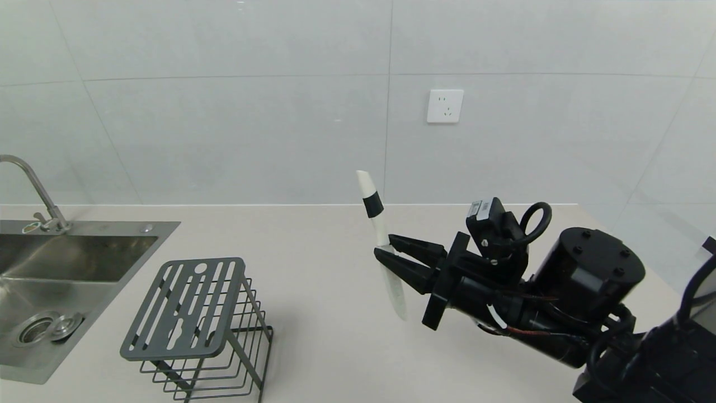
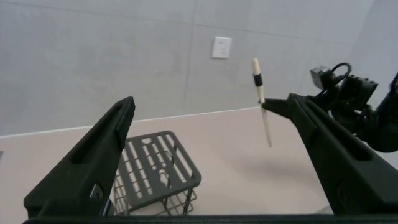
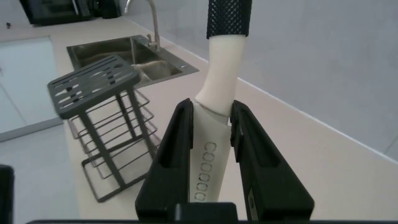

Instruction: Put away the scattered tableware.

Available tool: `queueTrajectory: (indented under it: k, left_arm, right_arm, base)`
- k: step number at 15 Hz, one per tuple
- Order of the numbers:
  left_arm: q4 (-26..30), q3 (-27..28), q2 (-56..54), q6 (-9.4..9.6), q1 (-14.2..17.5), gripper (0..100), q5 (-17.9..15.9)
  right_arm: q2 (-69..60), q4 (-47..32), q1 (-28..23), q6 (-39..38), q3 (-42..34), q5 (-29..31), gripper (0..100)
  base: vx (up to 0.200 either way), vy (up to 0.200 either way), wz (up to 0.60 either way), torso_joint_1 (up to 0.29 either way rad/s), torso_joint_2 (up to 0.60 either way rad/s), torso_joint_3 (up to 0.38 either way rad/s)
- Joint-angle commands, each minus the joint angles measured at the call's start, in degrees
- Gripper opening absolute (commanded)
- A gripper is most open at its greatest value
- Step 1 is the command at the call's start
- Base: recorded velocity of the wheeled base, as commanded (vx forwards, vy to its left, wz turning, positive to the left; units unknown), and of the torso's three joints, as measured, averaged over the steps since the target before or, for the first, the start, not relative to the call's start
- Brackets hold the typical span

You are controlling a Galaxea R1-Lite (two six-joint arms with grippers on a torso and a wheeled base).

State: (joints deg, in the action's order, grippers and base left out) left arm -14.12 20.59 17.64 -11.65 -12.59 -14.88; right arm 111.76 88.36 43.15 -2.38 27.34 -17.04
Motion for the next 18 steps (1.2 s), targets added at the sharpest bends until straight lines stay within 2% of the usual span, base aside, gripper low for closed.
queueTrajectory:
  k: [1,2,3,4,6,7,8,9,10,14,15,16,17,18]
  left_arm:
    - [-7.1,1.4,13.1,-0.21,-5.7,100,-2.5]
    - [-8.5,1.3,14.5,-0.21,-6.3,100,-3.0]
    - [-15.5,0.2,21.8,-0.47,-10.4,100,-7.8]
    - [-18.5,-0.6,24.9,-1.35,-12.2,100,-10.3]
    - [-22.5,-1.3,27.5,-5.05,-14.6,100,-15.4]
    - [-22.9,-1.3,27.5,-6.36,-15.1,100,-16.7]
    - [-22.9,-0.9,27.7,-10.23,-15.5,100,-19.0]
    - [-23.0,-0.8,28.6,-12.08,-15.4,100,-19.6]
    - [-23.0,-0.8,29.2,-12.25,-15.5,100,-19.7]
    - [-23.9,1.6,37.2,-11.46,-15.3,100,-19.5]
    - [-23.9,2.2,40.4,-8.03,-15.5,100,-19.7]
    - [-23.9,2.2,41.7,-5.84,-15.5,100,-19.7]
    - [-24.0,2.2,43.5,-2.14,-16.7,100,-19.7]
    - [-24.9,2.3,45.1,-0.21,-19.1,100,-19.7]
  right_arm:
    - [-0.2,0.8,2.0,-0.2,-0.9,0.0,0]
    - [-0.2,0.9,2.4,-0.3,-0.9,0.0,0]
    - [-0.2,1.4,3.8,-0.8,-1.2,0.2,0]
    - [-0.2,1.5,4.9,-1.5,-1.6,0.3,0]
    - [-0.8,1.6,6.1,-2.2,-1.8,0.3,0]
    - [-1.2,1.6,6.1,-2.3,-1.8,0.3,0]
    - [-1.5,1.6,6.5,-2.5,-1.8,0.1,0]
    - [-2.4,1.6,6.8,-2.9,-1.8,0.1,0]
    - [-2.7,1.6,6.9,-3.3,-1.8,0.1,0]
    - [-4.7,1.6,8.9,-5.1,-1.4,0.3,0]
    - [-4.7,1.6,9.2,-6.1,-1.3,0.3,0]
    - [-4.6,1.6,9.3,-6.9,-1.2,0.3,0]
    - [-4.6,1.6,9.3,-7.6,-0.9,0.2,0]
    - [-4.5,1.6,10.0,-8.4,-0.7,0.2,0]
  base:
    - [0.000,0.000,0.00,0.000,0.00,0.000]
    - [0.000,0.000,0.00,0.000,0.00,0.000]
    - [0.000,0.000,0.00,0.000,0.00,0.000]
    - [0.000,0.000,0.00,0.000,0.00,0.000]
    - [0.000,0.000,0.00,0.000,0.00,0.000]
    - [0.000,0.000,0.00,0.000,0.00,0.000]
    - [0.000,0.000,0.00,0.000,0.00,0.000]
    - [0.000,0.000,0.00,0.000,0.00,0.000]
    - [0.000,0.000,0.00,0.000,0.00,0.000]
    - [0.000,0.000,0.00,0.000,0.00,0.000]
    - [0.000,0.000,0.00,0.000,0.00,0.000]
    - [0.000,0.000,0.00,0.000,0.00,0.000]
    - [0.000,0.000,0.00,0.000,0.00,0.000]
    - [0.000,0.000,0.00,0.000,0.00,0.000]
